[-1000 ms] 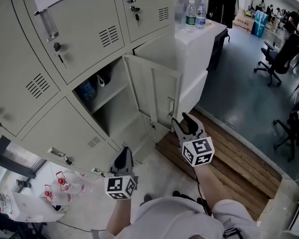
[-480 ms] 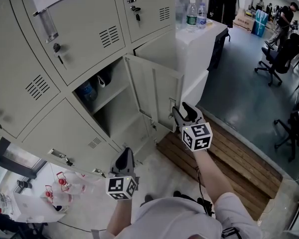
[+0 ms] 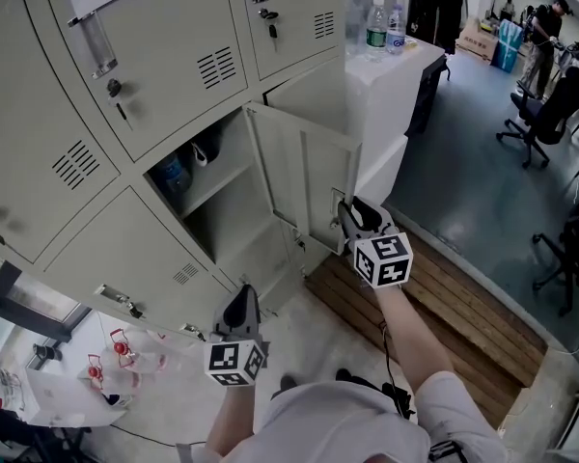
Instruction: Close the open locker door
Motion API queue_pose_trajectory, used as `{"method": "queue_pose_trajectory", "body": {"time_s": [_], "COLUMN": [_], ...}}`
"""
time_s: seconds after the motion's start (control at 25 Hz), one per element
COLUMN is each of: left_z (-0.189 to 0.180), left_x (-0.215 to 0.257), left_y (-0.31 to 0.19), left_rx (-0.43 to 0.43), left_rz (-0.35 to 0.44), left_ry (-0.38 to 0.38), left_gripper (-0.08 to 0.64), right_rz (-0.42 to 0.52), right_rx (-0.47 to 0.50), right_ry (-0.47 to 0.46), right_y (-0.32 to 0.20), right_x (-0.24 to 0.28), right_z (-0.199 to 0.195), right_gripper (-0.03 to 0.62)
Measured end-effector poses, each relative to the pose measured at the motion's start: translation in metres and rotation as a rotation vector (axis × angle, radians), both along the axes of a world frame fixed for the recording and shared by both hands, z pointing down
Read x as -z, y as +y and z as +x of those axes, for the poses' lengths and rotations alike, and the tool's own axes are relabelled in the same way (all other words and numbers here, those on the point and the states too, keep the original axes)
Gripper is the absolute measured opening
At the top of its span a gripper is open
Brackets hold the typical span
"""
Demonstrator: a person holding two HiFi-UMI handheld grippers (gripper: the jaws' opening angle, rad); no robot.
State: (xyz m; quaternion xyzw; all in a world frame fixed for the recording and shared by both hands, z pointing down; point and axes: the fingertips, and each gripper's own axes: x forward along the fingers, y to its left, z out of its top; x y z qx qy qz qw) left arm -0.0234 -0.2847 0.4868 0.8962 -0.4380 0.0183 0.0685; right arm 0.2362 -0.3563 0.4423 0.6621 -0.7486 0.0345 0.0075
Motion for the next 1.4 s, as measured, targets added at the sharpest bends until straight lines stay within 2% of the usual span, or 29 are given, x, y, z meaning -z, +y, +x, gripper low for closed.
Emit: {"method": "queue_pose_trajectory", "body": {"time_s": [0.48,1.12,1.4], "left_z": [-0.007,-0.049,-0.062], "left_x": [0.003,0.008,0.009], "left_y": [0.005,0.012,0.014], "left_rx": [0.018,0.108,0.138], "left_rz": [0.010,0.023,0.025], "left_ry": [-0.001,-0.006,-0.007], "left_gripper": [0.008,0.008,0.008], "right_rz": [-0.003,0.001,0.006], "right_rx": [0.048,0.164,0.230], "right_ry": [0.009,0.037,0.021], "right_y": [0.015,0.029,0.034], "right_x": [0.000,0.001,0.001], "right_z": [-0.025,-0.082,-0.113], "right_gripper": [0.094,0.092,0.095]}}
